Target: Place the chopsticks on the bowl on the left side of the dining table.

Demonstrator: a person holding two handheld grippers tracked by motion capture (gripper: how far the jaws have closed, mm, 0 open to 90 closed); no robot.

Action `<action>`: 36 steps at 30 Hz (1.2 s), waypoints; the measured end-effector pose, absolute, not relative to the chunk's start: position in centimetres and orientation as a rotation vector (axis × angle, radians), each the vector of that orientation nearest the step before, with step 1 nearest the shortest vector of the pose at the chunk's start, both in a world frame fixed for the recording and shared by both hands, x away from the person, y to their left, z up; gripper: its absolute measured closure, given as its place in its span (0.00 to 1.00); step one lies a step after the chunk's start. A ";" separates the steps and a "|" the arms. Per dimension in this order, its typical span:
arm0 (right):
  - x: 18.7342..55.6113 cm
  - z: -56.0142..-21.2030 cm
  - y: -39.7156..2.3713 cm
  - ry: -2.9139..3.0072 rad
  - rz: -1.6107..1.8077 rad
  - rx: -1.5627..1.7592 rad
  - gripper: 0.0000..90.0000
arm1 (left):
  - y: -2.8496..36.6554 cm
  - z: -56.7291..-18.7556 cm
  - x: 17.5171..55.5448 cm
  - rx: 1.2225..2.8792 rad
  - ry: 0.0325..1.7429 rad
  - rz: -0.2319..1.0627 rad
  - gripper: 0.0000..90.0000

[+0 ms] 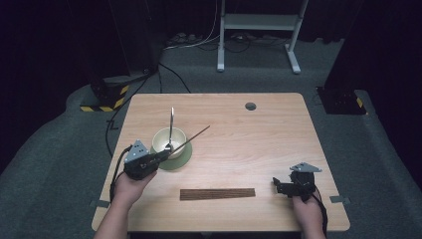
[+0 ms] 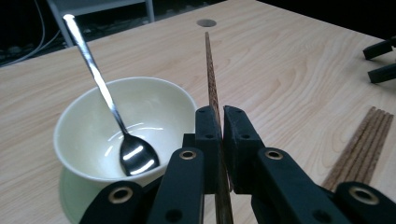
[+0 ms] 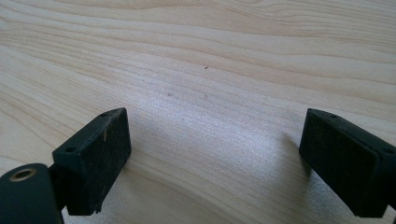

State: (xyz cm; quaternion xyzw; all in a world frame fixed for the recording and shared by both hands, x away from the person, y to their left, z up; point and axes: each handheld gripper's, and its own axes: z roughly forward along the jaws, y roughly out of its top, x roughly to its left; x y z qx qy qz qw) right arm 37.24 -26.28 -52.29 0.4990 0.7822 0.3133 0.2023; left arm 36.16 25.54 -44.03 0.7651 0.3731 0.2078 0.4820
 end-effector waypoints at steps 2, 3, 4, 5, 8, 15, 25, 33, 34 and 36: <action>37.2 -52.3 -26.3 2.184 0.875 1.393 0.10 | 25.8 -44.0 36.3 1.870 0.910 0.509 0.94; 37.2 -52.3 -26.3 2.180 0.876 1.393 0.10 | 26.0 -44.0 36.3 1.871 0.918 0.515 0.94; 37.2 -52.3 -26.3 2.180 0.876 1.393 0.10 | 26.2 -44.0 36.4 1.869 0.923 0.515 0.94; 37.2 -52.3 -26.2 2.175 0.877 1.391 0.10 | 26.3 -44.1 36.5 1.869 0.926 0.521 0.94; 37.2 -52.3 -26.2 2.176 0.876 1.392 0.10 | 26.8 -44.2 36.7 1.865 0.932 0.525 0.94; 37.2 -52.3 -26.3 2.178 0.876 1.392 0.10 | 27.6 -45.0 37.9 1.873 0.963 0.510 0.94; 37.2 -52.3 -26.2 2.173 0.879 1.397 0.10 | 27.5 -45.7 38.5 1.896 0.974 0.497 0.94; 37.2 -52.3 -26.2 2.167 0.881 1.402 0.10 | 27.3 -46.2 39.0 1.930 0.986 0.492 0.94; 37.2 -52.3 -26.2 2.167 0.881 1.401 0.10 | 27.3 -46.2 39.0 1.924 1.000 0.491 0.94; 37.2 -52.3 -26.2 2.168 0.881 1.401 0.10 | 27.4 -46.2 39.1 1.921 1.001 0.491 0.94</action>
